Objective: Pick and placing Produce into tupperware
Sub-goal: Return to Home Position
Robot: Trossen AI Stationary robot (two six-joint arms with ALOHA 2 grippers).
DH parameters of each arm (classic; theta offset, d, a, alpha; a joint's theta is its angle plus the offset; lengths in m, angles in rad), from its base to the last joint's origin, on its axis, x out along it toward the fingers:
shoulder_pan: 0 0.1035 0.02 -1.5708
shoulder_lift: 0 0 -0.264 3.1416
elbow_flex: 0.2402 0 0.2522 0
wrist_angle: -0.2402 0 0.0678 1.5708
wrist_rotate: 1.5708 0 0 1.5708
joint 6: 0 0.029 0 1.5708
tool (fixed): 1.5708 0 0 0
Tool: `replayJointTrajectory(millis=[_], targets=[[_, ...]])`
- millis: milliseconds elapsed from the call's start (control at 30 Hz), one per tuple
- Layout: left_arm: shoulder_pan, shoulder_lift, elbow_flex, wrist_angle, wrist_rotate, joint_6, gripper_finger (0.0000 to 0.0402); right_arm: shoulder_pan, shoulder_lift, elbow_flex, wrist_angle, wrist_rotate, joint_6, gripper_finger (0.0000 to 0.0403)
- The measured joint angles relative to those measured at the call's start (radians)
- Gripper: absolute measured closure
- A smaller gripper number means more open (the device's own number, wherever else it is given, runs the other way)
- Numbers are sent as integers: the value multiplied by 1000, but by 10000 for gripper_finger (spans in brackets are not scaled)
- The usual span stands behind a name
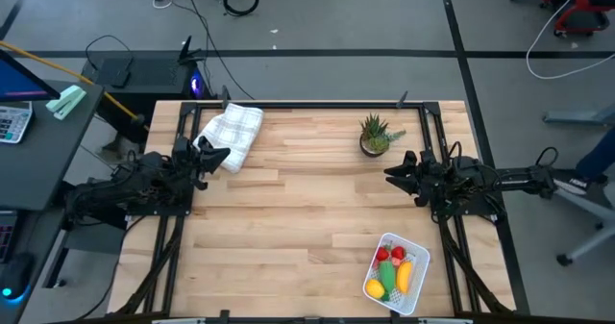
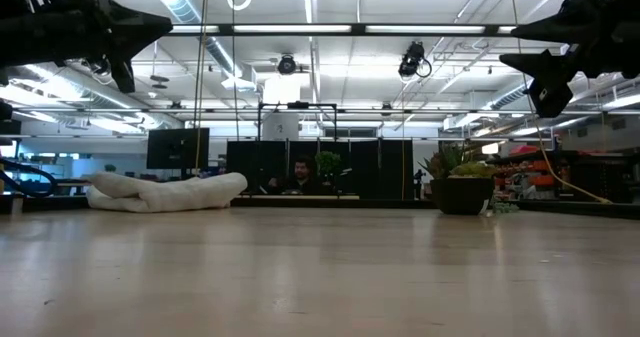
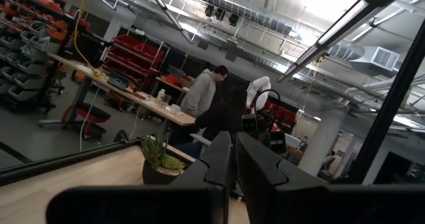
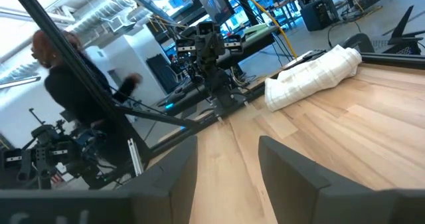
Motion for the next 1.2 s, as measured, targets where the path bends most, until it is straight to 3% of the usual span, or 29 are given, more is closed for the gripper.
replayJointTrajectory(millis=[1200], targets=[[0, 0, 0, 0, 0, 0, 374, 0, 0, 0, 0, 0, 0, 235]])
